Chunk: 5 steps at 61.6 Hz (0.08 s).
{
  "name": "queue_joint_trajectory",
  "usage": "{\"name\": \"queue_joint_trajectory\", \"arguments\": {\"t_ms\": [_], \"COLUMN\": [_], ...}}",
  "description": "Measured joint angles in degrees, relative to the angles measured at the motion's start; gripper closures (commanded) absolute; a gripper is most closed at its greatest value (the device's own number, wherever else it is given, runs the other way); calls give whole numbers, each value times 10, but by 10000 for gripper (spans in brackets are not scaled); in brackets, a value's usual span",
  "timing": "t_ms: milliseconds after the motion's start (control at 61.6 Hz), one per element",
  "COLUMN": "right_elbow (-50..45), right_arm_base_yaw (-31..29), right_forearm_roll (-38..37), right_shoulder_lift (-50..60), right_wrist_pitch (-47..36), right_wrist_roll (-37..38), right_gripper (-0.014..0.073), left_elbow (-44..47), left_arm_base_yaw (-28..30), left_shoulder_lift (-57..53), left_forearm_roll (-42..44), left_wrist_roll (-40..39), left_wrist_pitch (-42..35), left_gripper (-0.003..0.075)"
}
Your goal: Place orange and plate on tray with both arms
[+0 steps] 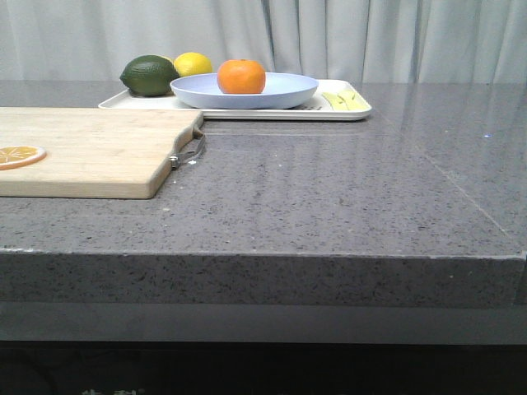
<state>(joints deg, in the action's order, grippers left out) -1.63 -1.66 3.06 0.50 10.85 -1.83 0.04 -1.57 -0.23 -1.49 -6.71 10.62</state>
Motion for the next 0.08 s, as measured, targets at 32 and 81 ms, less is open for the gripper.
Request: {"name": "queue_joint_trajectory", "arguments": {"t_ms": [32,81], "right_elbow": [0,0], "right_arm_base_yaw": [0,0], "right_forearm_roll": [0,0], "right_shoulder_lift": [0,0], "right_wrist_pitch": [0,0], "right_wrist_roll": [0,0], "right_gripper": [664,664], "left_elbow": [0,0], "left_arm_base_yaw": [0,0], "left_shoulder_lift": [0,0], "left_forearm_roll": [0,0], "left_wrist_roll": [0,0], "left_wrist_pitch": [0,0], "left_gripper": [738,738]}}
